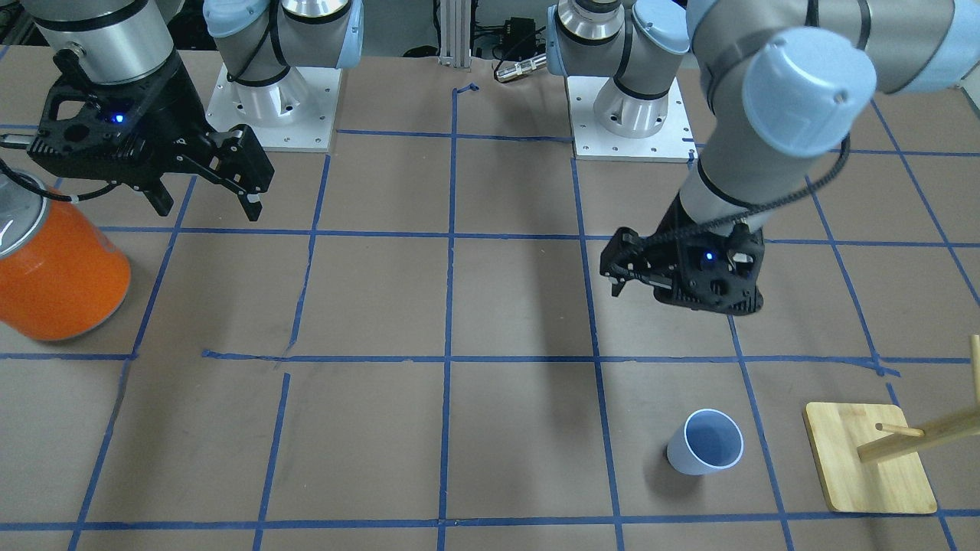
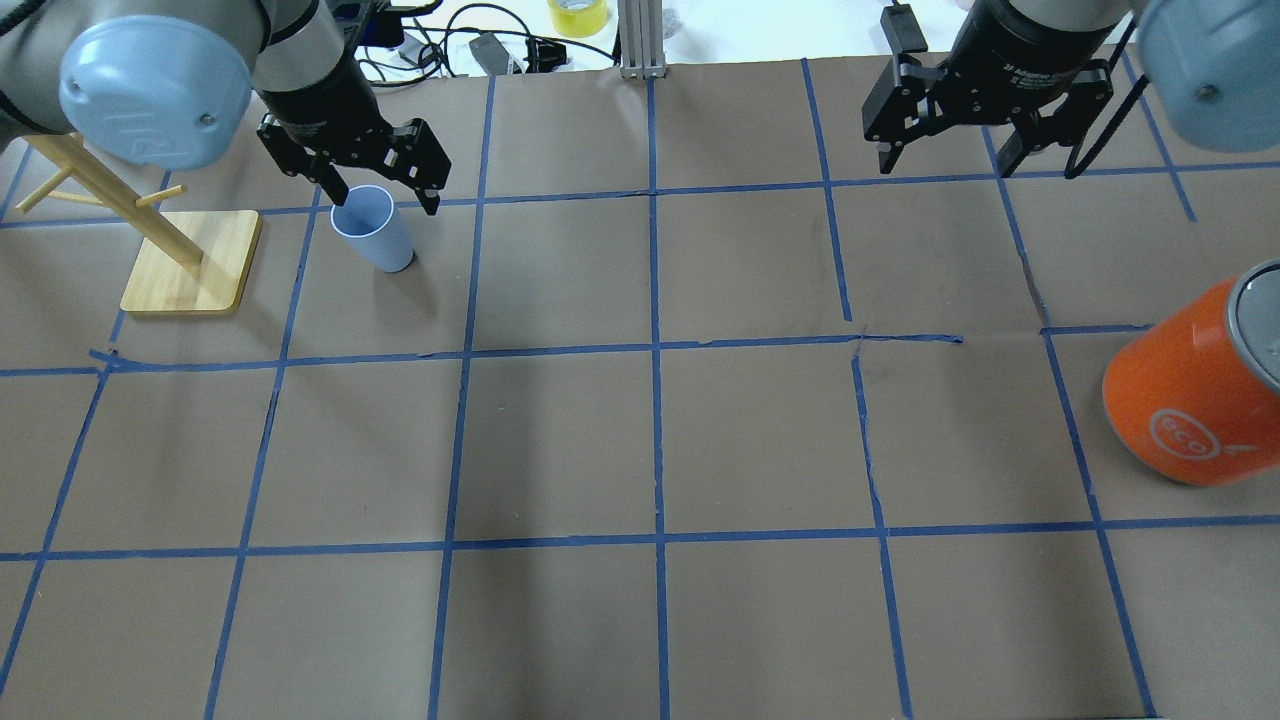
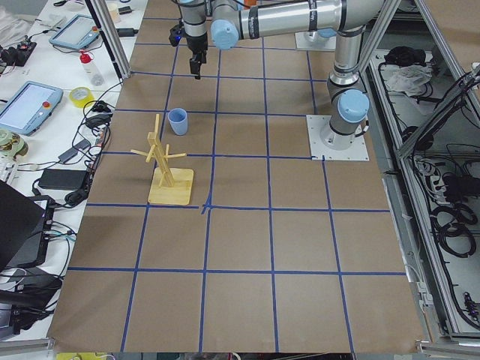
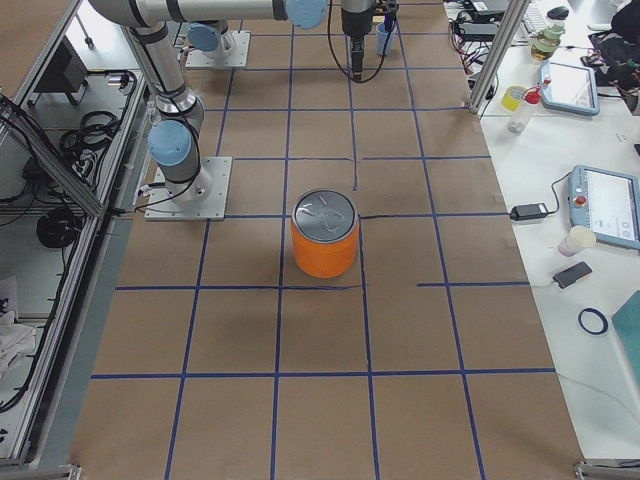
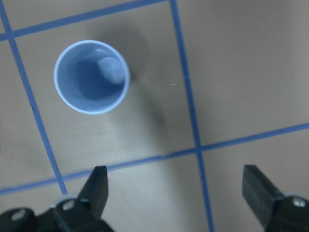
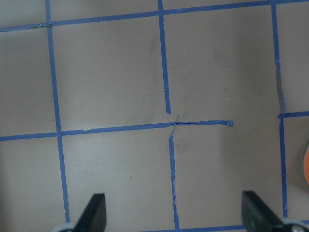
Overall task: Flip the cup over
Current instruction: 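Open the left gripper and raise it away from the cup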
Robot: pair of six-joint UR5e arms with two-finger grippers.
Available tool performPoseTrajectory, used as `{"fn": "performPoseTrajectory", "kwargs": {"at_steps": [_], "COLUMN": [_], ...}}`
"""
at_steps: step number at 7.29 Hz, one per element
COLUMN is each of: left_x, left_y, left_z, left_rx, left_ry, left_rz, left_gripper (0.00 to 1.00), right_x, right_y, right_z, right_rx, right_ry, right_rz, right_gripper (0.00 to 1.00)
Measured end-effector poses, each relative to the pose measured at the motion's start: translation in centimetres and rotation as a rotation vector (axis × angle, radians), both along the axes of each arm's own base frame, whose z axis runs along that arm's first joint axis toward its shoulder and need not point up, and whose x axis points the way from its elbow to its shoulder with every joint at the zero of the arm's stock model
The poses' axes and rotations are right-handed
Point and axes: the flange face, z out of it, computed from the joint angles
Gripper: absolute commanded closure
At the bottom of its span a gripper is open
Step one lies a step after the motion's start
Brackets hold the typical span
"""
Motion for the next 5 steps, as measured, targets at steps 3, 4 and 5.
{"fn": "performPoseTrajectory", "kwargs": {"at_steps": [3, 4, 5], "left_x": [-1.1, -1.1, -1.1], "left_y": [6.1, 6.9, 7.2], "left_z": [6.4, 7.1, 7.4], "left_rx": [-0.034, -0.045, -0.052], "left_ry": [-0.008, -0.008, -0.007], "left_rz": [0.006, 0.005, 0.004], "left_gripper": [0.0, 0.0, 0.0], "right_x": [0.0, -0.1, -0.1], "right_y": [0.0, 0.0, 0.0], "right_z": [0.0, 0.0, -0.1], "right_rx": [0.001, 0.002, 0.002], "right_ry": [0.004, 0.01, 0.013], "right_rz": [-0.001, 0.002, 0.006], "right_gripper": [0.0, 0.0, 0.0]}}
